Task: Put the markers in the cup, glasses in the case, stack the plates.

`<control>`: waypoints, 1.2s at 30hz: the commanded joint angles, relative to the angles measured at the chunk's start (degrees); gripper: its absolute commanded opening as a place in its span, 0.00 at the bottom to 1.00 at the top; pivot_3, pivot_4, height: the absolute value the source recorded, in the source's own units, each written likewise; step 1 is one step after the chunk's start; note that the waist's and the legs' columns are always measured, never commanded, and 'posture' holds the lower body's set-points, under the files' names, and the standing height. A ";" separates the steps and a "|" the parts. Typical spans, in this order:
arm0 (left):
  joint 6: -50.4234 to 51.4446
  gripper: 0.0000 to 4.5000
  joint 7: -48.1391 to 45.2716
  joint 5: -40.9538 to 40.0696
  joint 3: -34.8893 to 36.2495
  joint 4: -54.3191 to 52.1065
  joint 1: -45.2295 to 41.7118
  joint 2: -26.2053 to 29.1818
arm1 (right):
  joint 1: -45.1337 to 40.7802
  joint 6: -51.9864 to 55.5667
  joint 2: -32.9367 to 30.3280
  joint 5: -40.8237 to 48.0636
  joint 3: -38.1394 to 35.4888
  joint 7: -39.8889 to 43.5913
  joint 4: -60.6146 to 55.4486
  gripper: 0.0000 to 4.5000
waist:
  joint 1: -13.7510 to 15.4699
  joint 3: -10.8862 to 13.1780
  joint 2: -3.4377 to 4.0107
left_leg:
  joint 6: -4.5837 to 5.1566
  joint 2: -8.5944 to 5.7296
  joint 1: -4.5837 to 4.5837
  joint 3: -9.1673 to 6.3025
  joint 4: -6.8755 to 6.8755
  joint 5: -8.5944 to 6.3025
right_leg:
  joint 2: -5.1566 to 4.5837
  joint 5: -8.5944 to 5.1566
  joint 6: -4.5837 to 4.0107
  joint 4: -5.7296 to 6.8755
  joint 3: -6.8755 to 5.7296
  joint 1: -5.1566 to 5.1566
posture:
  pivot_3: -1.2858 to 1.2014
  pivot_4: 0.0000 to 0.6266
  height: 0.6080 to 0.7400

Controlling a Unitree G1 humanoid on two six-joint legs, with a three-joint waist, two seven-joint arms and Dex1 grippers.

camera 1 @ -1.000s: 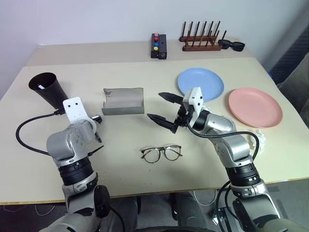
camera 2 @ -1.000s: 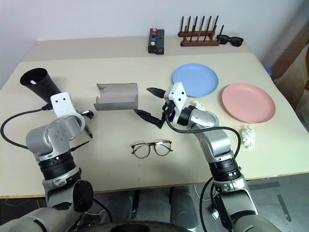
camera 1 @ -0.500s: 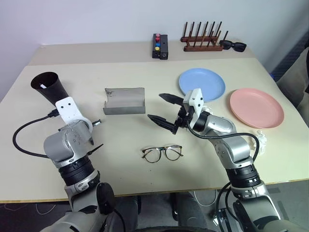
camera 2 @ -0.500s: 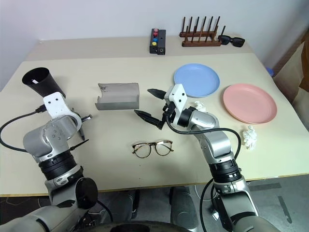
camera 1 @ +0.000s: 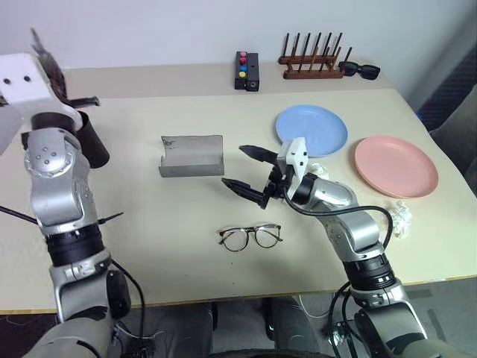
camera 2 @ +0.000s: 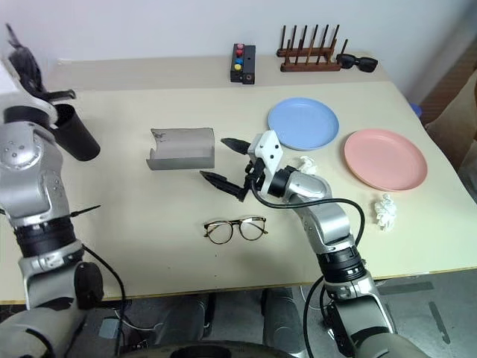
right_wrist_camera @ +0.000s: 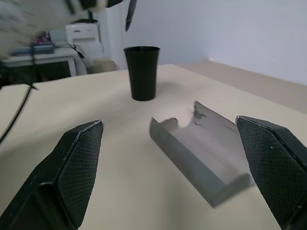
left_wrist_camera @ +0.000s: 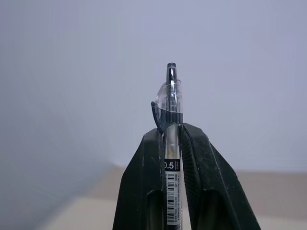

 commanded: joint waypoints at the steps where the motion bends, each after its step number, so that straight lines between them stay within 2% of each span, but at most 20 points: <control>1: -13.22 0.01 1.88 1.94 -0.19 12.35 -3.25 2.34 | -0.82 -0.79 1.08 0.55 0.54 0.02 -2.22 1.00 | -0.01 0.00 0.00 | 0.00 0.00 0.00 0.00 0.00 0.00 | -0.01 0.00 0.01 0.00 0.00 0.00 | 0.52 0.24 0.95; 7: -26.46 0.01 2.66 1.16 0.02 29.26 -6.12 4.76 | 0.82 0.35 2.68 2.40 1.38 -0.63 -5.96 1.00 | -0.27 0.00 0.00 | 0.00 0.00 0.00 -0.01 -0.03 0.00 | 0.00 0.01 0.02 0.04 -0.01 -0.04 | 0.52 0.24 0.95; 15: -35.25 0.01 3.21 0.72 -0.65 41.50 -8.23 6.39 | 1.42 1.71 3.30 3.38 1.69 -1.01 -7.45 1.00 | -0.18 0.00 0.00 | 0.00 0.00 0.00 -0.01 -0.02 0.00 | -0.01 0.01 0.03 0.06 -0.02 -0.04 | 0.52 0.24 0.95; 24: -37.05 0.01 2.84 -1.82 0.16 46.32 -7.45 6.30 | 1.16 1.98 3.43 3.60 1.72 -0.96 -7.34 1.00 | -0.22 0.00 0.00 | 0.01 0.00 0.00 -0.01 -0.02 0.00 | -0.01 0.02 0.04 0.08 -0.02 -0.04 | 0.52 0.24 0.95; 36: -37.09 0.01 3.01 -2.95 -0.31 47.06 -6.46 6.07 | 0.98 1.99 3.82 4.28 1.26 -0.93 -7.31 1.00 | -0.24 0.00 0.00 | 0.00 0.00 0.00 -0.01 -0.03 0.00 | 0.00 0.02 0.05 0.08 -0.03 -0.04 | 0.52 0.24 0.95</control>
